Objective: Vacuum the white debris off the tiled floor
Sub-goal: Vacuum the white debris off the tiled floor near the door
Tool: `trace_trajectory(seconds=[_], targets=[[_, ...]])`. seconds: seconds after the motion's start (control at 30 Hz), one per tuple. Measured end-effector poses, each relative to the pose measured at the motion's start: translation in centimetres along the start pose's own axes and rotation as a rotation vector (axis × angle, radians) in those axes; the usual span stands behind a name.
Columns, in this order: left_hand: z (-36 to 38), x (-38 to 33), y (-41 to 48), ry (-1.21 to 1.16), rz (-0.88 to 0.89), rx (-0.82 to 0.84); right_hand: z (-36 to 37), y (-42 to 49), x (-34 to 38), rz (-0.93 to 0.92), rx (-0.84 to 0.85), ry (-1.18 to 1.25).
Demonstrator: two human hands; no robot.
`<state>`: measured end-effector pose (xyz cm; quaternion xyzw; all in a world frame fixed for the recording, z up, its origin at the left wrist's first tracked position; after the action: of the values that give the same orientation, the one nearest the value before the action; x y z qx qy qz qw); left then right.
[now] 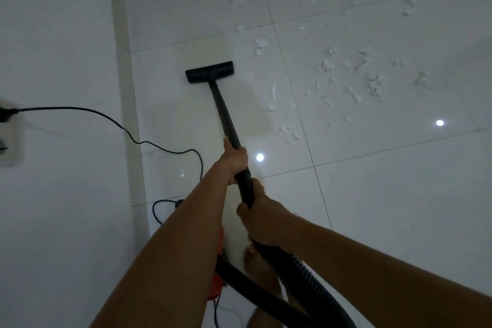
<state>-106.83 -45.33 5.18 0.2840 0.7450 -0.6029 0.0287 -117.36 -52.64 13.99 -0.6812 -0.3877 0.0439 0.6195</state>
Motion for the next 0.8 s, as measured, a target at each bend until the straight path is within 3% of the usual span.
trace_trajectory(seconds=[0.8], targets=[[6.7, 10.7, -10.2, 0.08, -0.047, 0.046, 5.0, -11.1, -9.9, 0.0, 0.012, 0.174]])
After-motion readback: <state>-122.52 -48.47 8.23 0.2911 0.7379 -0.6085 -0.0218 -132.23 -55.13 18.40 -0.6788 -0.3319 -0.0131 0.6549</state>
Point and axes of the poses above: each hand's wrist, its own y-axis towards the middle knuckle, its own z-axis out of the palm, x = y × z, the point moved 10 cm from there along y, towards the middle knuckle, and after that the axes turned 4 degrees about -x, right-handed, at the moved point
